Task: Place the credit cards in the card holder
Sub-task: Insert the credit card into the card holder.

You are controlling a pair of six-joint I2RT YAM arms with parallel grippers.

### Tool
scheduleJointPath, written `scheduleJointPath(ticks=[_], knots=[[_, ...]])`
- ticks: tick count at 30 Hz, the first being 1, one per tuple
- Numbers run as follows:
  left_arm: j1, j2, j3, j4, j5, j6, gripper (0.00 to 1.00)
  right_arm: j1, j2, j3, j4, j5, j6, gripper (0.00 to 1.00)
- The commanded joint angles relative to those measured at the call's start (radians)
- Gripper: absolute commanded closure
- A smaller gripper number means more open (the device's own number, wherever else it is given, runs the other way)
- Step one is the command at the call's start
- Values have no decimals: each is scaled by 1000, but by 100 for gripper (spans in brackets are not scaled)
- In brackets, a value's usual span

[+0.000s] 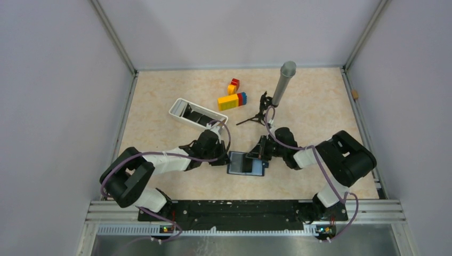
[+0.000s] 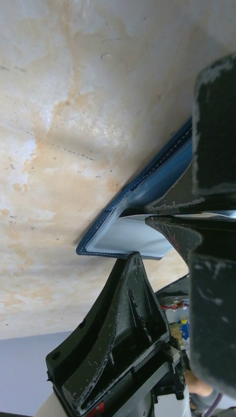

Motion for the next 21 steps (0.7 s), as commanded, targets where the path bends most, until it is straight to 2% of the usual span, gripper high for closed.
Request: scheduleJointPath(ticks=[1,12,16,21], knots=[[-4,25,2,-43,-16,29,81,23,40,-14,-12,44,17,100],[-4,27,7,-37,-7,35,79,48,98,34,-59,61,26,99],[-4,11,2,-43,-22,35,79,50,46,46,-129,102,-3,92],[-4,-13,4,-43,-26,34,75,50,-59,80,-293,161,-64,77]])
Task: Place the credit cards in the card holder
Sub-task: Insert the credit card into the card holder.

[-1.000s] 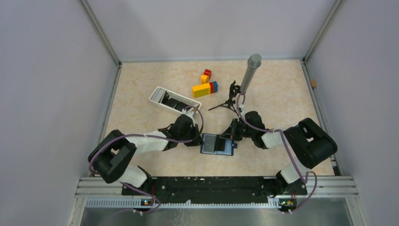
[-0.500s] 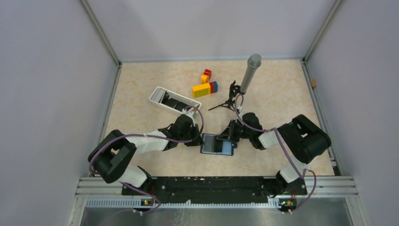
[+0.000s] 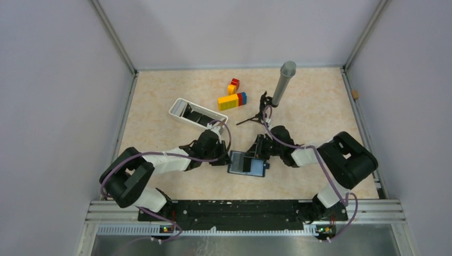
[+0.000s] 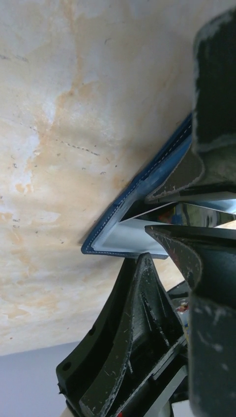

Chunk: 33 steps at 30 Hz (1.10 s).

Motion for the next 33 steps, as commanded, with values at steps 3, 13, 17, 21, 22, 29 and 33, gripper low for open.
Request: scheduleJointPath(ticks=[3,13,17,21,22,29,33], knots=[[-3,-28,9,-51,-32,21,69,13,-140,58,-307,143,-130,70],[-3,-101,20,-26,1,14,42,15,-345,116,-562,302,-170,47],[0,-74,26,22,24,7,41,18,-362,91,-582,296,-155,46],[8,-40,34,54,42,6,41,31,-361,63,-568,292,-108,47],[9,-32,37,60,45,5,41,34,-358,58,-566,291,-101,48],[20,34,67,102,75,15,45,57,-310,62,-562,294,-72,53],[21,71,67,127,105,13,48,66,-287,61,-512,277,-57,55]])
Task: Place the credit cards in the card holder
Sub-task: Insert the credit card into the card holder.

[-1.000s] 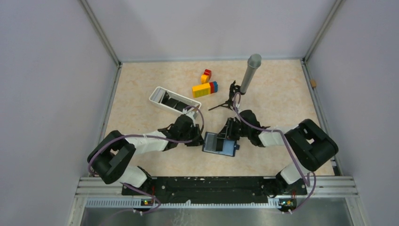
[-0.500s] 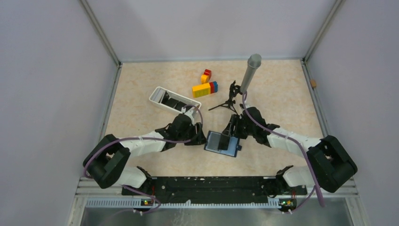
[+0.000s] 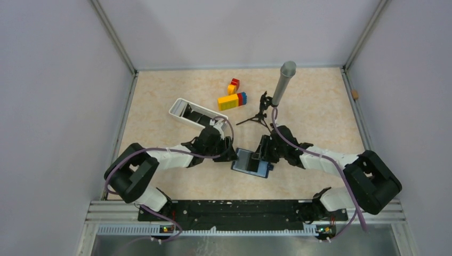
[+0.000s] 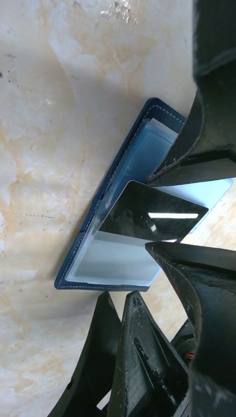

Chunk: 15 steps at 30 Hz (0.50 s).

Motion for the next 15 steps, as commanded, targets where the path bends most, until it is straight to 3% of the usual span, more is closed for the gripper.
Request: scheduleJointPath(ticks=[1,15], knots=[[4,35,29,69,41,9,49,19,31,6,64,-9,29,56],[4,65,14,148,109,-39,56,93,100,54,116,13,64,57]])
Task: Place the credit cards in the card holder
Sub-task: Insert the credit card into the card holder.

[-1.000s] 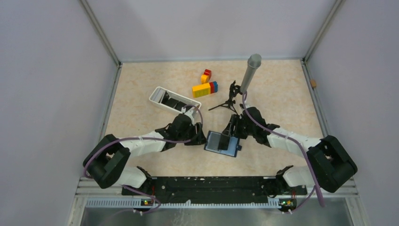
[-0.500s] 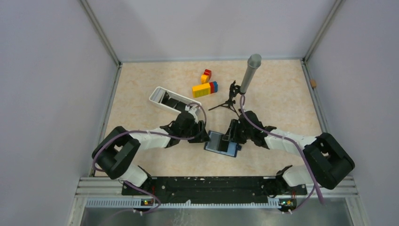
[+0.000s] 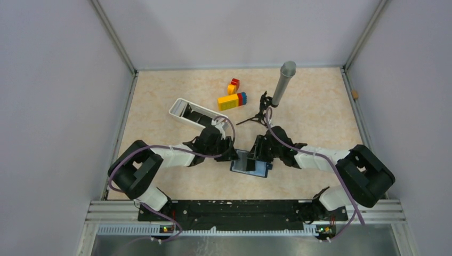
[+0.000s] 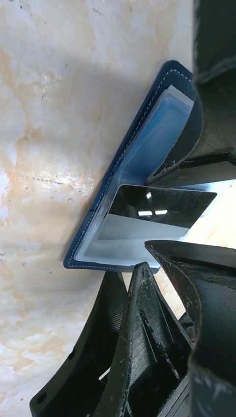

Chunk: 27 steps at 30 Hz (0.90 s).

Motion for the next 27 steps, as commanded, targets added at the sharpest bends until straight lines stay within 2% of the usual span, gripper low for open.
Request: scheduleJointPath(ticks=[1,7,13,21,27], knots=[[-1,10,1,89,56,-39,56,60,18,60,-28,52,12,57],[-1,-35,-23,59,11,-45,55,73,-65,91,-202,193,-7,56],[0,-68,-31,31,3,-37,44,83,-142,96,-316,268,-13,51],[-1,-90,-60,-20,14,-40,43,137,-125,54,-249,210,49,56],[-4,-71,-94,39,59,-74,43,179,-53,89,-264,222,76,64]])
